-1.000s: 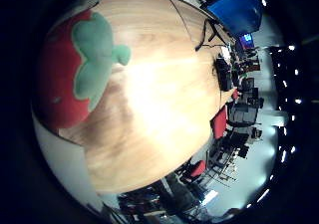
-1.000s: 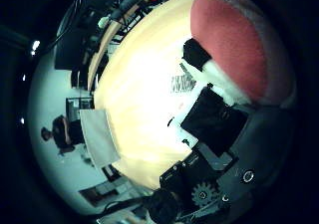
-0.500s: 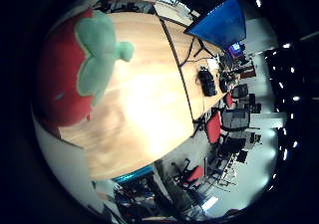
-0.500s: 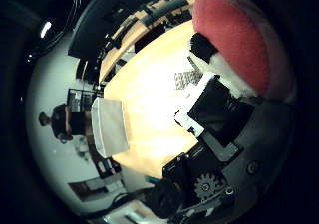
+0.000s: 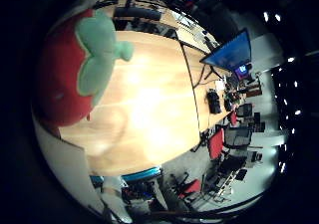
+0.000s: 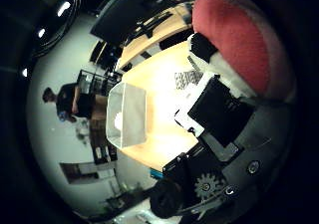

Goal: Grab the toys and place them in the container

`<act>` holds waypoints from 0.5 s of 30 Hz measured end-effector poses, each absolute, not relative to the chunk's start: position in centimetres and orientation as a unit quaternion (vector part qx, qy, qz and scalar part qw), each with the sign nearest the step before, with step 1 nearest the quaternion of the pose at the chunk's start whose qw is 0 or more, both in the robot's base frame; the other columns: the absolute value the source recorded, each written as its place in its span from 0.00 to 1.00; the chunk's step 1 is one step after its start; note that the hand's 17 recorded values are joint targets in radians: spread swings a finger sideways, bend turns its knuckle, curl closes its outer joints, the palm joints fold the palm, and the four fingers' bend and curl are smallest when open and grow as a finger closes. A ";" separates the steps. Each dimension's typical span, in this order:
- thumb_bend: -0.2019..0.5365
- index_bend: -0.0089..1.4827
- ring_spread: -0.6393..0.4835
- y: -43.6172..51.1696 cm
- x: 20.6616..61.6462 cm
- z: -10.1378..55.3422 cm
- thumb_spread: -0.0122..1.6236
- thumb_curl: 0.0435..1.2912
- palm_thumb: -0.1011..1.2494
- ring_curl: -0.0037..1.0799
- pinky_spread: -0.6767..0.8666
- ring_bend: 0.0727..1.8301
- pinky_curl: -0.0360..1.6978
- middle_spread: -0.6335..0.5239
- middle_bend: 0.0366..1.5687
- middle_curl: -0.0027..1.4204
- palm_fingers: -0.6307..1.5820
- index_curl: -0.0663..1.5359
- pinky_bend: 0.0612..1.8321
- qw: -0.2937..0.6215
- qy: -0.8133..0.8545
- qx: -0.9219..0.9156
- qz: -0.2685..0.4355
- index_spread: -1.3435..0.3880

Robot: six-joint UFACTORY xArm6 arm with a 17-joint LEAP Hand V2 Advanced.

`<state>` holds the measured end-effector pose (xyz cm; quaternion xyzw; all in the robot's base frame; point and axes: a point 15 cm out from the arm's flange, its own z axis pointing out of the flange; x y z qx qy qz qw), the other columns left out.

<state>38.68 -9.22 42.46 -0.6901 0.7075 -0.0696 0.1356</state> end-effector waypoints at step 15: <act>0.26 0.14 0.27 8.0 39.3 44.7 0.65 0.28 0.88 0.45 0.12 0.65 0.30 0.18 0.51 0.43 0.82 0.49 0.62 0.159 0.607 -0.778 -0.031 0.42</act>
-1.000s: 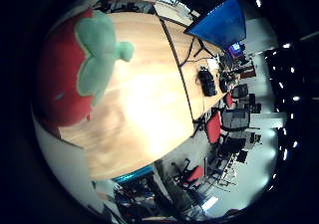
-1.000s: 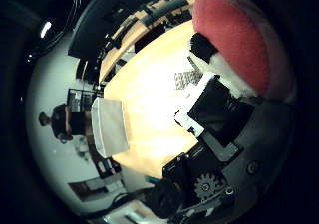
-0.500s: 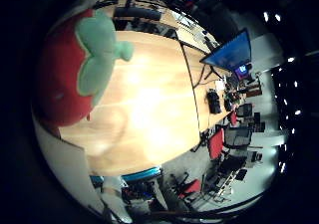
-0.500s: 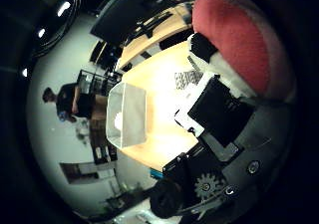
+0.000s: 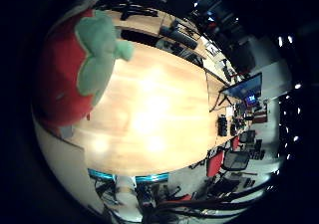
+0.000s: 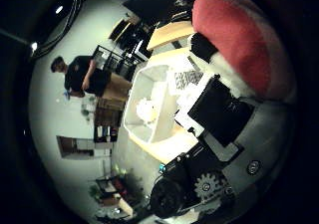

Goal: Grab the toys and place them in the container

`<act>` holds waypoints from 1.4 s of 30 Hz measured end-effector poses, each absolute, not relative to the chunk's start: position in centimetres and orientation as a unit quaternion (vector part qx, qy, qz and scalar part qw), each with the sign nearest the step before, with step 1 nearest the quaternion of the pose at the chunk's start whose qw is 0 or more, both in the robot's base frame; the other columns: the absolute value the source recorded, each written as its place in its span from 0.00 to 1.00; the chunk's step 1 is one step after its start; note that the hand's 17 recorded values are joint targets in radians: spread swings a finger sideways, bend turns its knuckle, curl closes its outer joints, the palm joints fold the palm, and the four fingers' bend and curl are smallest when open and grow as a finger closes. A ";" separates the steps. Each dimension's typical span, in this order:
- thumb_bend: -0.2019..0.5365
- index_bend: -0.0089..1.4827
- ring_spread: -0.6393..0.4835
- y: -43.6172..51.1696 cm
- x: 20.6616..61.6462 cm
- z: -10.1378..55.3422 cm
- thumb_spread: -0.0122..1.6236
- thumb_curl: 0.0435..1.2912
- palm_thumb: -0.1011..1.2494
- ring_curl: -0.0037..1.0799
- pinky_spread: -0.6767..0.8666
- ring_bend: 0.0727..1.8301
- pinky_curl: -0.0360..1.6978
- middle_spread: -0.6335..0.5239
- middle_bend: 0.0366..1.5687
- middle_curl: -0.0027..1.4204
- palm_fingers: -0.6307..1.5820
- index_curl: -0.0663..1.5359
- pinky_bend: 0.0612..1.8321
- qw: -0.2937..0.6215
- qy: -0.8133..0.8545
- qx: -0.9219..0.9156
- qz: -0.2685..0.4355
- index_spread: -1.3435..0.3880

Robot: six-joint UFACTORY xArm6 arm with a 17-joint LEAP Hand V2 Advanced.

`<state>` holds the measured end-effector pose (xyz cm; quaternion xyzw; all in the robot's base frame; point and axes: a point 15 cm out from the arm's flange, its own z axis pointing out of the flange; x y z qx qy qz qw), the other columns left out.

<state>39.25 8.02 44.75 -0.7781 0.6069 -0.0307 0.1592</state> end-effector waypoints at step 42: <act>0.16 0.14 0.42 31.6 36.9 40.1 0.55 0.16 0.19 0.34 0.35 0.41 0.29 0.34 0.29 0.35 0.32 0.45 0.49 0.059 0.409 -0.909 0.056 0.46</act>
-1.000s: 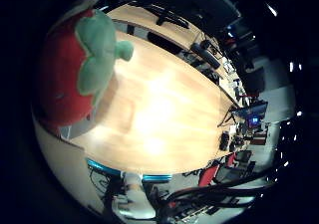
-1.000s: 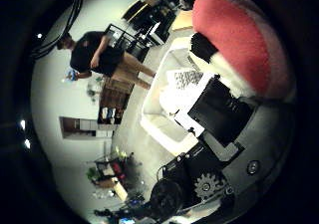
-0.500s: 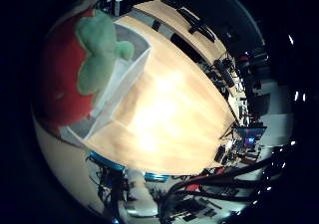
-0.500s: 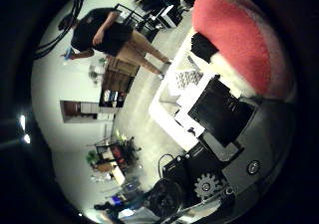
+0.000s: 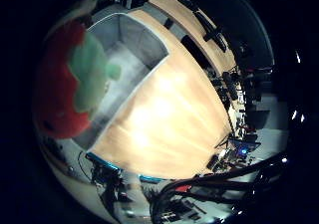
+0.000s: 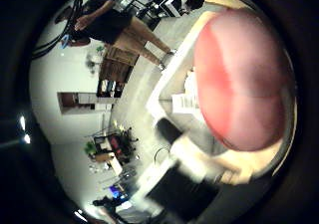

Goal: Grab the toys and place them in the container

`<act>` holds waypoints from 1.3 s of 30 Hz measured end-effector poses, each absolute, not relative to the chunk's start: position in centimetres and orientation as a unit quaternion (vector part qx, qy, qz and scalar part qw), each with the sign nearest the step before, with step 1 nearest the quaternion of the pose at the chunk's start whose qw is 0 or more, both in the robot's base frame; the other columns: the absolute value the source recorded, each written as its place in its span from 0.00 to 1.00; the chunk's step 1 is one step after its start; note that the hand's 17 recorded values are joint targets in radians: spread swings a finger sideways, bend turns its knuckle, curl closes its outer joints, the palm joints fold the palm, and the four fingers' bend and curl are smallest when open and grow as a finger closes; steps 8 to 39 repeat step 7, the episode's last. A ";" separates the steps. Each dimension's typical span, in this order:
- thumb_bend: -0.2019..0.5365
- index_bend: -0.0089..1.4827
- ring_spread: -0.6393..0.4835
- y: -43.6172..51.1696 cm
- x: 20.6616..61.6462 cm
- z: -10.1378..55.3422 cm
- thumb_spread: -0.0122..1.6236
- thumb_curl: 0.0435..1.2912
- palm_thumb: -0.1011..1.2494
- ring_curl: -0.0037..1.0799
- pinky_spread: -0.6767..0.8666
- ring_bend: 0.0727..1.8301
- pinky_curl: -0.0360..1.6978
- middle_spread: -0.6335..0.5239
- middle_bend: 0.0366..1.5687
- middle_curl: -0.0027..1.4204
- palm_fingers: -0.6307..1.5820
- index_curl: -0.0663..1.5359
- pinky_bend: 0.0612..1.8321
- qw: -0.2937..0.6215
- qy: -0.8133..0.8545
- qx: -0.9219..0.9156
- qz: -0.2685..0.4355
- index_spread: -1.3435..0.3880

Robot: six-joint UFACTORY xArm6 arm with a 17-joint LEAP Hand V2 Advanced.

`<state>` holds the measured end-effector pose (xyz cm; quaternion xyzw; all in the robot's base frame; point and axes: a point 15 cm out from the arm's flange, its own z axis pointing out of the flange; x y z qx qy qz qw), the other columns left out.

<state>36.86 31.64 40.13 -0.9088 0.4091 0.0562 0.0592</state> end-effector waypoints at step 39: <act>0.22 0.13 0.53 32.4 37.4 39.7 0.52 0.18 0.12 0.25 0.59 0.32 0.23 0.43 0.23 0.30 0.33 0.39 0.42 0.058 0.395 -0.915 0.061 0.48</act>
